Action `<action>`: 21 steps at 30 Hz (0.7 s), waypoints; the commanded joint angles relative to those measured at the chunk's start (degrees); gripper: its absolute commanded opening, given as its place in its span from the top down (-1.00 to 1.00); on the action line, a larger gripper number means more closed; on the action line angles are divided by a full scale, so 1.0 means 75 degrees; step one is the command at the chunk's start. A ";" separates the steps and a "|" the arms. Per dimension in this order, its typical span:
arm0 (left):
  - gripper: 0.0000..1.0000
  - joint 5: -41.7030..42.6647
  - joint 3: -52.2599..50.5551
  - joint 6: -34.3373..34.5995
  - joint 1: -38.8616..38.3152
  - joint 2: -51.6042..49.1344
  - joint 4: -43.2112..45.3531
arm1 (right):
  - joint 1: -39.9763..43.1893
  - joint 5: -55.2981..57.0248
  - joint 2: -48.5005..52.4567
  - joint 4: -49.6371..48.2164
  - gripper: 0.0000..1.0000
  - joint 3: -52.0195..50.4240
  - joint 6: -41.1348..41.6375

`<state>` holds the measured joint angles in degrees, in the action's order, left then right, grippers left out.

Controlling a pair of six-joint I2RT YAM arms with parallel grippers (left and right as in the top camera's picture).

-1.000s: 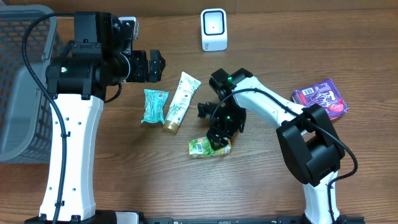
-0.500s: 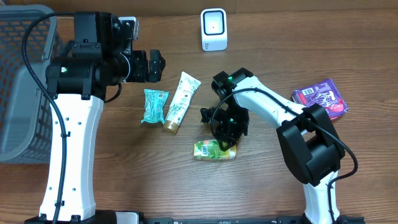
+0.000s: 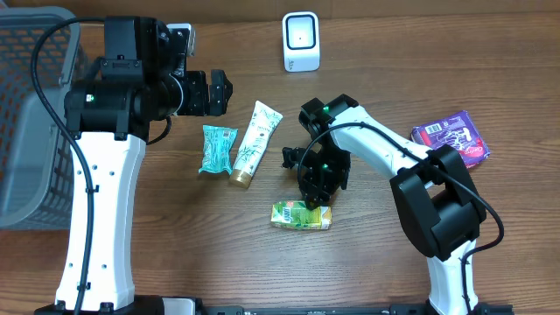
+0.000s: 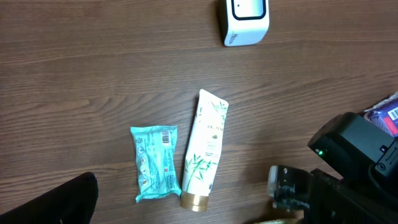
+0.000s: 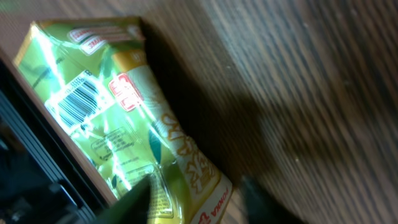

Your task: Scan the item barcode

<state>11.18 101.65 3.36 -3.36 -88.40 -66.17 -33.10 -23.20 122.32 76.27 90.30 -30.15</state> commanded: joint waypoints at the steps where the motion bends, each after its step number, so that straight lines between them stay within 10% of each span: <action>1: -1.00 0.0055 0.0085 0.0125 -0.0006 -0.0017 0.0009 | -0.0035 0.0216 -0.0026 0.0146 -0.61 0.0242 0.0020; 3: -1.00 0.0058 0.0085 0.0125 -0.0006 -0.0017 0.0009 | -0.0035 0.0283 -0.0184 0.0137 -1.00 0.0423 0.0195; 21: -1.00 0.0055 0.0082 0.0125 -0.0006 -0.0017 0.0009 | -0.2052 0.3914 -0.2267 -0.1804 -1.00 -0.1693 0.2407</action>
<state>11.18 101.65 3.36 -3.36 -88.40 -66.17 -49.19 2.17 105.38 63.44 80.12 -14.31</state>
